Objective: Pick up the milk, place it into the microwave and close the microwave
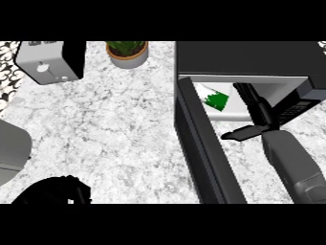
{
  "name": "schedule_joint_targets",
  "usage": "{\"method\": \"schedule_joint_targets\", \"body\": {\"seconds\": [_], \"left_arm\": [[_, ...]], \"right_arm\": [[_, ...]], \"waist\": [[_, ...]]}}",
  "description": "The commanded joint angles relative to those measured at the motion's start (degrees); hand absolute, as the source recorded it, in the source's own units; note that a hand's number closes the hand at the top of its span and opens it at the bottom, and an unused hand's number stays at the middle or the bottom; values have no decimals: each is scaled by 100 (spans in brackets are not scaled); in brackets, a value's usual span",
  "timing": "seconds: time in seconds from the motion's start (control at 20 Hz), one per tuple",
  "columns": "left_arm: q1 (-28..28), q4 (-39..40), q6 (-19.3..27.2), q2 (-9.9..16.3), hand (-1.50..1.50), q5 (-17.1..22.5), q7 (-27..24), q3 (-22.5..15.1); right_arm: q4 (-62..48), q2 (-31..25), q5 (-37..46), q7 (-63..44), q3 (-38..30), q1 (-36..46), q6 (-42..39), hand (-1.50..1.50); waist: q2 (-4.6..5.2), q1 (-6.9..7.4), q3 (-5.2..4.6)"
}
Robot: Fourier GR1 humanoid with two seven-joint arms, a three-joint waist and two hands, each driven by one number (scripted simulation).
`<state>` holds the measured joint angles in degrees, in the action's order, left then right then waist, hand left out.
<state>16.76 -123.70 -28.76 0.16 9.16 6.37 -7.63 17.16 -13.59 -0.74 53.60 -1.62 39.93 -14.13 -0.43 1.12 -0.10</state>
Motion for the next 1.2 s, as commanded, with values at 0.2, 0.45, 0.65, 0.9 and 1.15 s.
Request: {"method": "schedule_joint_targets", "body": {"seconds": [0.2,0.45,0.65,0.9,1.15], "left_arm": [[-564,344,818,-16,150,-961,-14,-1166],[-1176,1099,739,-16,150,-1345,-254,-1322],[-1599,1705,1431,-16,150,-1726,-265,-2073],[-2356,3414,1984,-16,150,-2031,-787,-2672],[-2796,4706,3106,-16,150,-1932,-1448,-3362]], "right_arm": [[392,-775,-207,367,-106,-1068,-812,-150],[1002,-906,-280,442,-20,-1713,-826,-150],[1403,-1190,-338,546,91,-2297,-1109,-150],[2018,-1581,-596,492,19,-2519,-1352,-150],[2836,-1840,-674,585,207,-3131,-1464,-150]], "waist": [[17,-285,16],[19,-359,8],[19,-415,10],[50,-370,7],[49,-442,1]]}}
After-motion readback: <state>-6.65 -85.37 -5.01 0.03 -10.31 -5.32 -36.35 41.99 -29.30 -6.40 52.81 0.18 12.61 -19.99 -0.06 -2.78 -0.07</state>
